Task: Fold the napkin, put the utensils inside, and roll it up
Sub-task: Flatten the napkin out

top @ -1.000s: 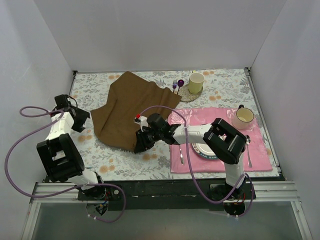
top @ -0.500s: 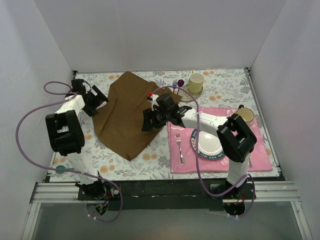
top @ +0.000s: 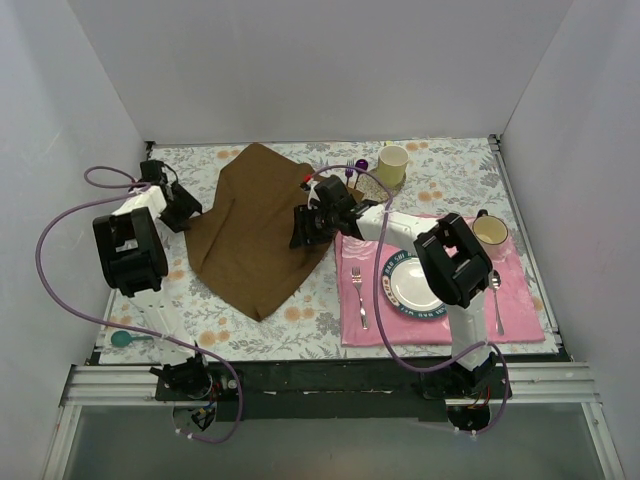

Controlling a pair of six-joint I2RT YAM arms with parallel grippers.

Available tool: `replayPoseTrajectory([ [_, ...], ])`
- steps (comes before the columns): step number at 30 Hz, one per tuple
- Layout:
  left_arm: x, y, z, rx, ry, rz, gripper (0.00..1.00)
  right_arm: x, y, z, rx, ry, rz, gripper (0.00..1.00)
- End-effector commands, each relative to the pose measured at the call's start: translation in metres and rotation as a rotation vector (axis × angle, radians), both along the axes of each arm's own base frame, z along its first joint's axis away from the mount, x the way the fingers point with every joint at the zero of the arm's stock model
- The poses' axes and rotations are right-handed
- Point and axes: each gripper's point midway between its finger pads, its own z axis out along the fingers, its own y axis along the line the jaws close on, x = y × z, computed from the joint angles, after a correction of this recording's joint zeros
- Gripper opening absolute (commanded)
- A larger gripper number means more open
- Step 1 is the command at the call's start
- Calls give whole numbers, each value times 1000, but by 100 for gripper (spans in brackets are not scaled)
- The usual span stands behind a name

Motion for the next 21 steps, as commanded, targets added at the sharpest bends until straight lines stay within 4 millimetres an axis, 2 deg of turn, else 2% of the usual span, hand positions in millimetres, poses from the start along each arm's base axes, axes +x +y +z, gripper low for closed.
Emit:
replayPoseTrajectory([
  [1, -29, 27, -34, -76, 103, 203, 50, 11, -1, -8, 23, 25, -38, 54],
  [2, -39, 35, -45, -89, 142, 256, 50, 14, -4, -8, 18, 20, -43, 54],
  [3, -57, 52, -51, -121, 186, 329, 45, 15, -5, -5, 17, 11, -41, 54],
  [5, -75, 69, -54, -146, 215, 444, 32, 18, -9, -4, 11, -4, -48, 54],
  [6, -89, 83, -45, -136, 197, 506, 32, 20, -11, -3, 12, -9, -50, 54],
  [8, -91, 97, -29, -87, 127, 554, 34, 23, -14, -2, 12, -12, -56, 54],
  [9, -89, 102, -7, -53, 69, 563, 36, 26, -13, -1, 14, -16, -56, 54],
  [11, -84, 100, 9, -58, -3, 535, 39, 28, -13, -1, 9, -23, -47, 55],
  [12, -80, 94, 17, -64, -28, 513, 45, 30, -14, -4, -5, -30, -38, 55],
  [13, -77, 89, 30, -55, -63, 498, 50, 36, -13, 2, -11, -49, -42, 55],
  [15, -60, 60, 43, -62, -118, 384, 57, 38, -16, 2, -41, -56, -34, 57],
  [16, -55, 52, 50, -44, -135, 357, 62, 44, -18, 5, -62, -94, -28, 58],
  [17, -45, 43, 58, -36, -161, 320, 63, 43, -22, 3, -90, -95, -27, 61],
  [18, -36, 20, 60, -29, -170, 237, 63, 45, -25, 5, -104, -112, -22, 64],
  [19, -30, 7, 57, -42, -168, 197, 61, 49, -28, 6, -125, -140, -12, 66],
  [20, -21, -14, 60, -61, -183, 140, 60, 50, -29, 6, -136, -151, -2, 69],
  [21, -16, -27, 59, -83, -191, 100, 60, 49, -32, 0, -160, -138, 8, 70],
])
